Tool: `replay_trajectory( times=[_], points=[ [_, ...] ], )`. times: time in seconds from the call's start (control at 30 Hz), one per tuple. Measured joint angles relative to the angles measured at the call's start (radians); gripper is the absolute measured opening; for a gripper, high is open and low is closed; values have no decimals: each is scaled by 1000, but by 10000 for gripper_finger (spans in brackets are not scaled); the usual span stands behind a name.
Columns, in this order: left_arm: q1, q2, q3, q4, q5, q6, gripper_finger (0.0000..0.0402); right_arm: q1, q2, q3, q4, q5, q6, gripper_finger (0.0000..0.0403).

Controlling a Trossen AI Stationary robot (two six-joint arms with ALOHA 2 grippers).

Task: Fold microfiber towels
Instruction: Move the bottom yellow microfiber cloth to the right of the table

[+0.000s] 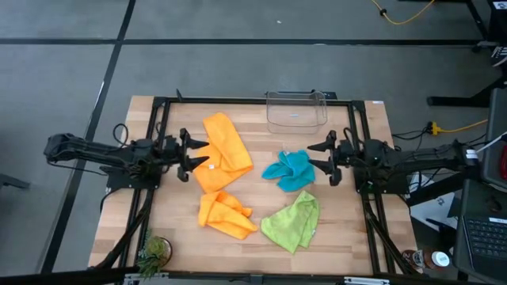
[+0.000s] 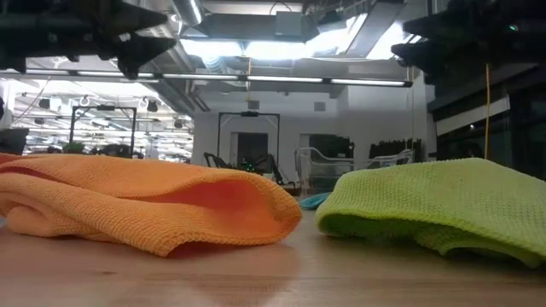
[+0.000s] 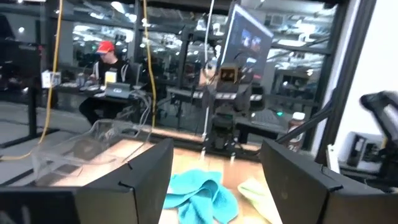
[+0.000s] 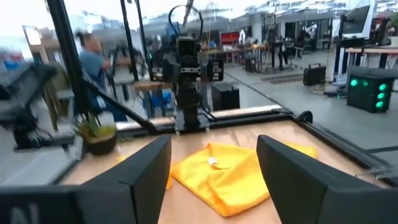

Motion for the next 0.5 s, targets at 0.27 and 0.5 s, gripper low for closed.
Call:
replay_trajectory(
  times=[0.27, 0.5],
  points=[
    [-9, 72, 0, 3, -16, -8, 237, -32, 181, 216, -426, 0, 61, 226],
    [-27, 77, 0, 4, -14, -25, 233, -39, 345, 313, -621, -1, 79, 221]
  ],
)
